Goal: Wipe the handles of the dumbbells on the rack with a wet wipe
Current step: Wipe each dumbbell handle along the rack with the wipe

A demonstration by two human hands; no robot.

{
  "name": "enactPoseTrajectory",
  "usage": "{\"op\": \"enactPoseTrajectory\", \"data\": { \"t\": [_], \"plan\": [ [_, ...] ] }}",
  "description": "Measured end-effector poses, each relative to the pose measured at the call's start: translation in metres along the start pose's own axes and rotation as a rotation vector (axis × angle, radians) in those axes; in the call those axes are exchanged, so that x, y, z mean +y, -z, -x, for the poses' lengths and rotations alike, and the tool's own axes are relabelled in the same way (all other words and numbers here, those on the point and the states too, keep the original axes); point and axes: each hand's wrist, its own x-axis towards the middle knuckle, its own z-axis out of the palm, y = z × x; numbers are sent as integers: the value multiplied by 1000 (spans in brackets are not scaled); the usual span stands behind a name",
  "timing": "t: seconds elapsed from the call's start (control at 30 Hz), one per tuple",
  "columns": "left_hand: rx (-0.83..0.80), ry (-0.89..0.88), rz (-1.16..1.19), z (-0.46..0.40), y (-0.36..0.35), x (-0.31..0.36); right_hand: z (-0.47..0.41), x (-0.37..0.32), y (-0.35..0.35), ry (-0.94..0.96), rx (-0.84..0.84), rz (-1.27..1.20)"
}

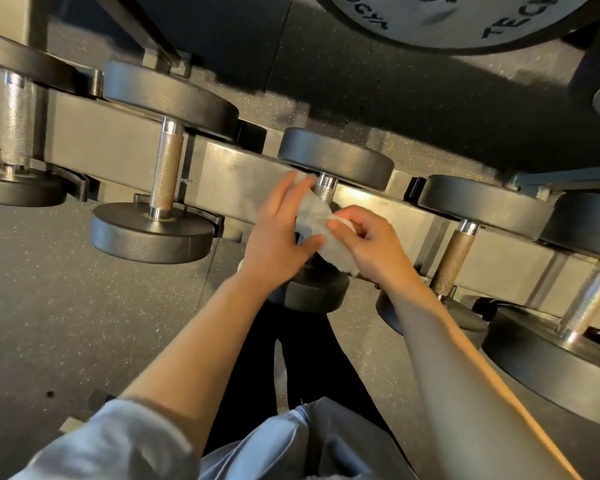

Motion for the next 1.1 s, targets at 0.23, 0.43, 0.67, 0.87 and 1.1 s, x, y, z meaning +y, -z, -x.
{"op": "enactPoseTrajectory", "data": {
  "t": [0.23, 0.43, 0.67, 0.87, 1.1],
  "plan": [
    [-365, 80, 8, -14, 22, 4, -3, -6, 35, -23, -248, 25],
    [-16, 562, 281, -13, 4, -10, -14, 11, 11, -171, 192, 555],
    [250, 609, 143, 5, -6, 0, -4, -2, -51, -312, 122, 45],
    [219, 790, 165, 43, -26, 2, -33, 1, -66, -415, 88, -612],
    [345, 815, 135, 38, -35, 3, -30, 1, -73, -413, 110, -316]
  ]
}}
